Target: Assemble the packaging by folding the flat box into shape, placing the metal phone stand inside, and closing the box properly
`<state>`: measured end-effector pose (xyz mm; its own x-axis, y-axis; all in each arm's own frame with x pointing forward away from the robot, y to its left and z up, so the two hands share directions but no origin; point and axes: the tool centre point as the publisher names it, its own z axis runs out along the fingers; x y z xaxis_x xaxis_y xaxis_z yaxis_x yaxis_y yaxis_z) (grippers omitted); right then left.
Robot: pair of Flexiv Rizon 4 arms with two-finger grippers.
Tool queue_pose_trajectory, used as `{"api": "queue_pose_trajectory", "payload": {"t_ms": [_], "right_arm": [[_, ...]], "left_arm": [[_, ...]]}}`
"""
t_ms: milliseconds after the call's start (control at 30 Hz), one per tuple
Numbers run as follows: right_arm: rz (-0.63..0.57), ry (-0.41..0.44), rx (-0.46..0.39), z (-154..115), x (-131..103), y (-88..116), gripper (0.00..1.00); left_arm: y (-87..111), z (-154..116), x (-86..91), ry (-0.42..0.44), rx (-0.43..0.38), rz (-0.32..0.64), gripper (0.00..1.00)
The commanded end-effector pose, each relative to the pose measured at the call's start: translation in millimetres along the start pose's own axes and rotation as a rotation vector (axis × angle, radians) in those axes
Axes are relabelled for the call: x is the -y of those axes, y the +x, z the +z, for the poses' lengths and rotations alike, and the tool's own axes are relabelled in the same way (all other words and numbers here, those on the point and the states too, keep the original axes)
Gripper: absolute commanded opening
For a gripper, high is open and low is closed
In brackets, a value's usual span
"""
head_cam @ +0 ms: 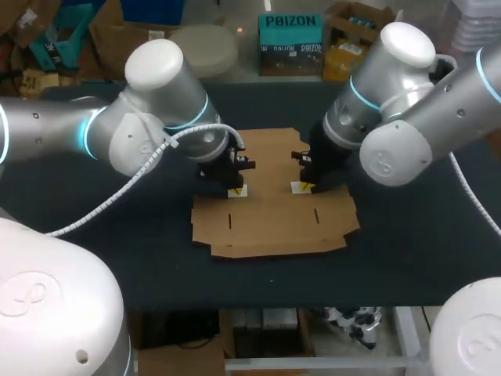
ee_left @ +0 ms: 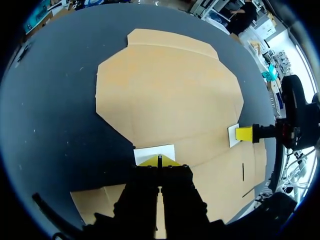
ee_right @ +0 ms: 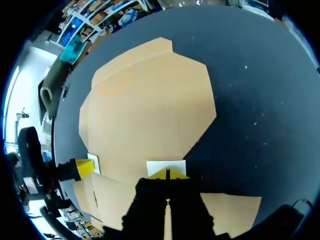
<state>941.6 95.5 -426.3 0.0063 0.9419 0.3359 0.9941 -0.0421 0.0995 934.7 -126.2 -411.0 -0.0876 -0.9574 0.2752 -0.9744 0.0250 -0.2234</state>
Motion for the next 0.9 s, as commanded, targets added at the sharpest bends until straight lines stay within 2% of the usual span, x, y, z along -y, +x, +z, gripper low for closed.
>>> {"api": "queue_pose_trajectory", "payload": {"t_ms": [33,233,300,367,700,900], "right_arm": [[0.005,-0.005,-0.003,4.0,2.5,-3.5,0.0],[0.017,-0.035,-0.054,-18.8,-0.4,-9.1,0.0],[0.013,-0.034,-0.097,-26.8,-1.7,-13.2,0.0],[0.029,-0.042,-0.102,-33.0,-2.9,-18.9,0.0],[0.051,-0.016,-0.185,-42.9,-3.2,-40.7,0.0],[0.05,-0.009,-0.206,-56.3,-3.1,-49.2,0.0]], "left_arm": [[1.3,0.0,-2.9,0.008,0.064,-0.003,0.0],[0.7,-20.6,1.4,0.021,0.055,-0.008,0.0],[-1.8,-28.1,3.6,0.019,0.045,-0.011,0.0],[-6.4,-33.6,5.9,0.024,0.037,-0.025,0.0],[-20.3,-53.1,4.5,0.019,0.017,-0.06,0.0],[-25.7,-68.2,0.7,0.012,0.011,-0.075,0.0]]}}
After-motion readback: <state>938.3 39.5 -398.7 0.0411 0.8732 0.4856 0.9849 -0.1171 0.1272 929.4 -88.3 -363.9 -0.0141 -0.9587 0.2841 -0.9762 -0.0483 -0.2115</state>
